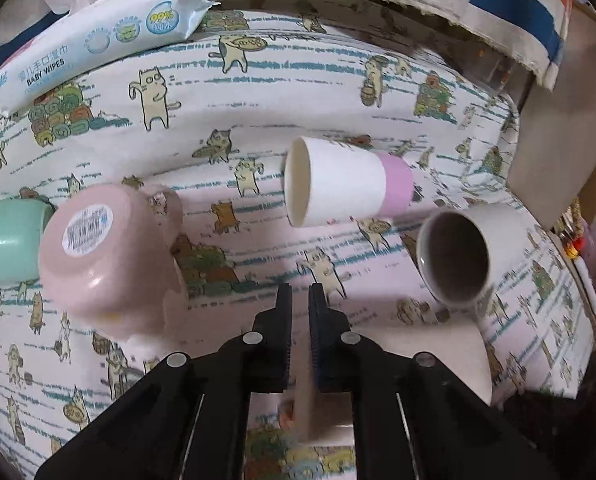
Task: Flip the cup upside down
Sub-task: 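Grasp the beige cup with the right tool while the left tool releases it, then lower the beige cup rim-down onto the cloth with the right tool and open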
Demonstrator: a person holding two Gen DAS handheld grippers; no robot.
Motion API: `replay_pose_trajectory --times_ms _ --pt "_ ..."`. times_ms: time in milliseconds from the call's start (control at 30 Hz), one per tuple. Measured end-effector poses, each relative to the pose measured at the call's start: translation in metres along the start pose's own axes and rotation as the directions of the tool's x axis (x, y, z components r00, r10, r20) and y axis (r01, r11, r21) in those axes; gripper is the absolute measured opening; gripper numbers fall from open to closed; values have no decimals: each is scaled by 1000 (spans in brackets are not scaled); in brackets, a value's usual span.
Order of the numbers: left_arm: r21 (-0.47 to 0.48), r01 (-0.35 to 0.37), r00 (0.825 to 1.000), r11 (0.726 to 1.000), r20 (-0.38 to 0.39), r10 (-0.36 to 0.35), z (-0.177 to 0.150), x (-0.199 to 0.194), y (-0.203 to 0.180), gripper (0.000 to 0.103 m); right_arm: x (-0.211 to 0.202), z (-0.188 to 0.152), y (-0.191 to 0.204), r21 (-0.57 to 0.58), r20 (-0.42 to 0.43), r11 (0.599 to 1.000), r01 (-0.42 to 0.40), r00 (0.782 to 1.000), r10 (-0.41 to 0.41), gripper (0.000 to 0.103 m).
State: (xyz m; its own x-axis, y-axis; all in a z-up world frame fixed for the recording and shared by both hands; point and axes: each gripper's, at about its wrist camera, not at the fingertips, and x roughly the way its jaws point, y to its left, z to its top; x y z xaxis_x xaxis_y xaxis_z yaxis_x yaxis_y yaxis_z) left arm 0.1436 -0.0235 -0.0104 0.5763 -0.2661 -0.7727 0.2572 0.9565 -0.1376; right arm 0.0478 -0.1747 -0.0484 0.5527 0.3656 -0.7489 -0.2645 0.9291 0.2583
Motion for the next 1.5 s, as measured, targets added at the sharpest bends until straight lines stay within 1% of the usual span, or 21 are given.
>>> replay_pose_trajectory --times_ms 133,267,467,567,767,833,867,900,967,1033,1100,1133,1167,1200,1267,1300,1333,1367,1400,1433,1500 --pt "30 26 999 999 -48 -25 -19 -11 -7 6 -4 7 -11 30 27 998 46 999 -47 34" --pt "61 68 996 996 -59 -64 -43 -24 -22 2 -11 10 -20 49 54 996 75 996 -77 34" --pt "55 92 995 994 -46 -89 -68 -36 -35 2 -32 9 -29 43 117 997 70 990 -74 34" --pt "34 108 994 994 -37 -107 -76 -37 -38 2 -45 6 -26 17 169 995 94 981 -96 34" --pt "42 124 992 991 -34 -122 -90 -34 -51 2 -61 3 -18 -17 208 988 152 967 -145 34" --pt "43 147 989 988 -29 -146 -93 -33 -53 2 -66 2 -17 -23 233 985 170 959 -161 41" --pt "47 154 988 987 -22 -153 -94 -33 -53 3 -69 1 -17 -24 245 983 179 955 -168 60" --pt "53 147 989 988 -6 -147 -94 -36 -53 4 -73 0 -16 -26 261 982 188 950 -175 74" --pt "53 95 993 994 72 -98 -95 -46 -48 5 -81 -5 -12 -36 303 978 207 935 -187 75" --pt "37 69 988 997 137 -73 -94 -57 -36 5 -86 -9 -8 -49 318 974 223 928 -196 75" --pt "16 66 981 998 184 -68 -93 -65 -23 11 -87 -11 -3 -60 316 974 220 929 -191 79" --pt "12 55 977 998 205 -56 -93 -67 -19 18 -86 -12 0 -63 311 974 218 931 -188 80" --pt "11 30 973 999 228 -32 -95 -70 -15 24 -84 -13 2 -68 307 974 215 934 -184 81" --pt "12 1 967 1000 256 -4 -97 -72 -13 28 -82 -14 6 -77 299 974 212 937 -180 81" --pt "8 -44 952 999 305 39 -102 -74 -8 48 -76 -17 14 -96 284 972 213 942 -178 86" --pt "0 -60 944 998 325 56 -105 -75 -6 54 -73 -18 18 -108 278 971 214 944 -177 86" --pt "-13 -75 933 997 351 75 -107 -75 -4 67 -69 -19 22 -122 268 968 218 947 -179 86" --pt "-29 -76 932 997 353 81 -107 -76 1 72 -65 -20 27 -135 256 964 228 948 -188 86" --pt "-46 -64 925 997 371 76 -108 -78 5 72 -62 -19 29 -142 246 961 235 949 -196 86" --pt "-55 -59 916 997 393 76 -109 -82 7 74 -58 -19 31 -145 234 960 239 951 -202 86" --pt "-58 -66 896 996 436 85 -111 -88 8 83 -55 -18 31 -143 217 962 231 956 -197 86"
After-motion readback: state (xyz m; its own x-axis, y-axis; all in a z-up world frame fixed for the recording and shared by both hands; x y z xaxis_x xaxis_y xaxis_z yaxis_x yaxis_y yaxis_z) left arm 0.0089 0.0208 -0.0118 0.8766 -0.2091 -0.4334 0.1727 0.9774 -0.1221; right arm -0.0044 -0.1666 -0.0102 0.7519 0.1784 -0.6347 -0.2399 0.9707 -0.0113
